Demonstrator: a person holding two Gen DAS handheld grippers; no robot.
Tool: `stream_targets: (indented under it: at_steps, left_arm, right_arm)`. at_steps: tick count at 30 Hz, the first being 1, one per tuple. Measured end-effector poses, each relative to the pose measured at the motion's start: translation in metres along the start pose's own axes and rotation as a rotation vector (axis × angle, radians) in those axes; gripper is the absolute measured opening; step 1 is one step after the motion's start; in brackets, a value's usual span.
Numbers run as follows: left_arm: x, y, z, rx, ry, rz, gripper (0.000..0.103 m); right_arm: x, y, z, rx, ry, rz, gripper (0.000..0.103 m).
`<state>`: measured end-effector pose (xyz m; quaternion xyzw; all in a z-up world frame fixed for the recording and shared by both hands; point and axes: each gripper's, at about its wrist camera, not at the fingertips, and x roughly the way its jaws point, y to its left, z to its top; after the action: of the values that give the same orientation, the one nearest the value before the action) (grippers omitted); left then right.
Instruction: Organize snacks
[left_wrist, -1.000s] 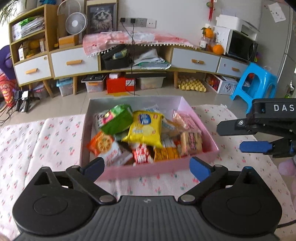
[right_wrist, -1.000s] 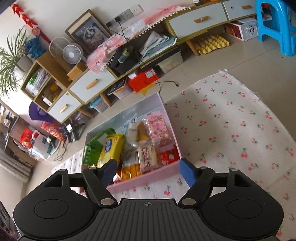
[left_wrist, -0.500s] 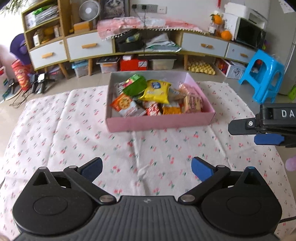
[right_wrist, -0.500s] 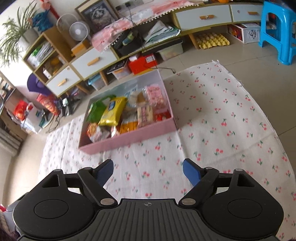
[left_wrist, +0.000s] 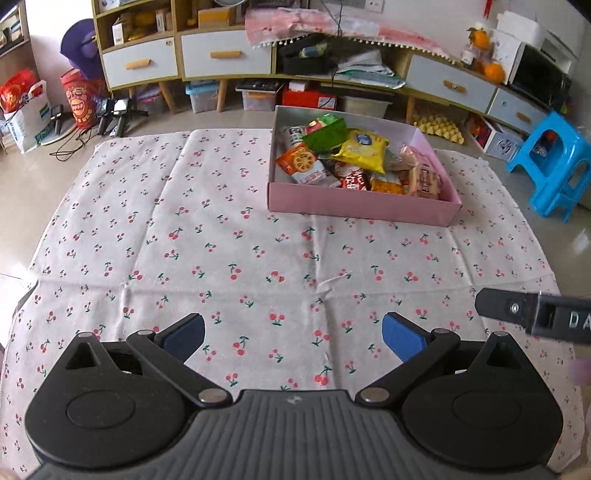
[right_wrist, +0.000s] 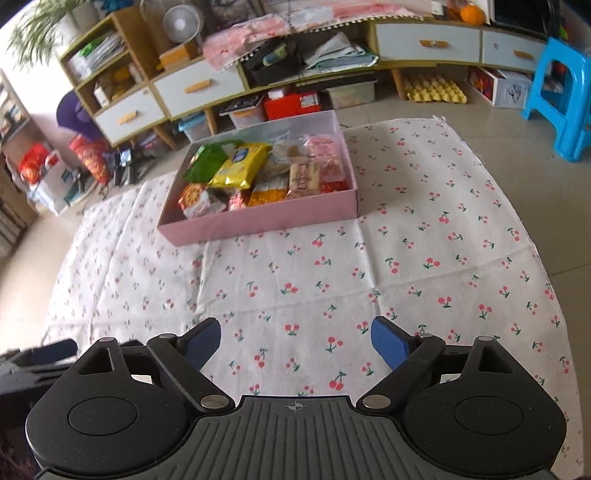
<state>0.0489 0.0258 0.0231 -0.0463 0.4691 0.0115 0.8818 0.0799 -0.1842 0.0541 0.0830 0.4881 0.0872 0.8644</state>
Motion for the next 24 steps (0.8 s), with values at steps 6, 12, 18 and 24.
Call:
stream_targets:
  at_steps: [6,12,18,24]
  left_arm:
    - [0.003,0.0,-0.003,0.016,0.011,0.009,0.102]
    - [-0.001,0.0,-0.005,0.022,0.009,-0.001,0.102]
    - [-0.002,-0.001,-0.005,0.027,0.003,0.007,0.102]
    - [-0.003,-0.002,-0.006,0.033,-0.003,0.014,0.102]
  right_arm:
    - [0.0,0.009,-0.001,-0.032,-0.007,-0.031,0.091]
    - [-0.001,0.017,-0.001,-0.077,-0.022,-0.041,0.091]
    - [-0.004,0.019,-0.003,-0.083,-0.025,-0.03,0.092]
    - [-0.007,0.014,-0.003,-0.069,-0.024,-0.029,0.092]
